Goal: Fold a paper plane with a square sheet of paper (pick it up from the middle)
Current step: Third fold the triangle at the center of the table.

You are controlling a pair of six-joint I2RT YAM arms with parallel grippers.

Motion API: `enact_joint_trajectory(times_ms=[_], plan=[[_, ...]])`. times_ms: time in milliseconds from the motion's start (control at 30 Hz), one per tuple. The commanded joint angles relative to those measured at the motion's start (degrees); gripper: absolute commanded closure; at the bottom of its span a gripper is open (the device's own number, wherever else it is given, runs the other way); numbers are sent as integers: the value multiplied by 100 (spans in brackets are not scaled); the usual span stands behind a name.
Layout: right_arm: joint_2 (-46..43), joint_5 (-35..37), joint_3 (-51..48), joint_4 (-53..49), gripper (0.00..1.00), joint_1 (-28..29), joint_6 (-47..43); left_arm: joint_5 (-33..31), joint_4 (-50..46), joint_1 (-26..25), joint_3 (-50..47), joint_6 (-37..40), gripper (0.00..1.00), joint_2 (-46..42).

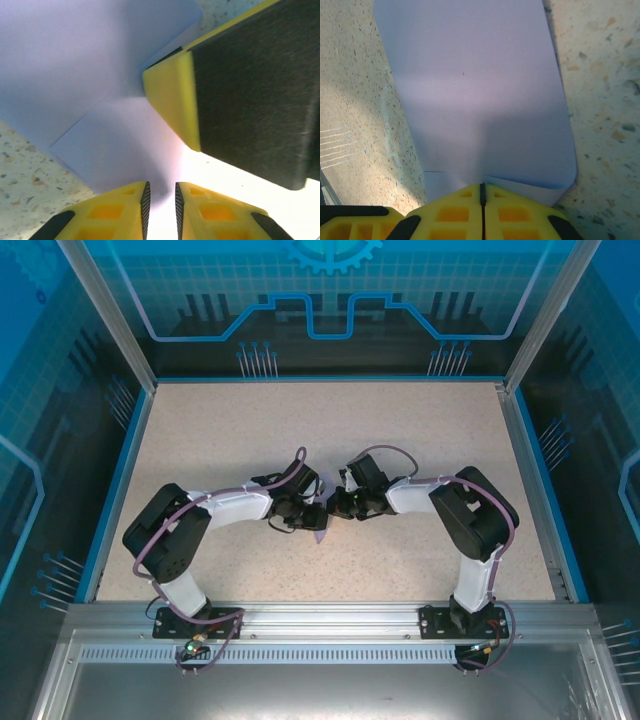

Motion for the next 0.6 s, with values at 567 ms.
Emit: enact_joint_trajectory(times_ms=[567], plan=[[140, -74, -136, -315, 93, -68, 17, -626, -374, -56, -61, 442, 78, 22]])
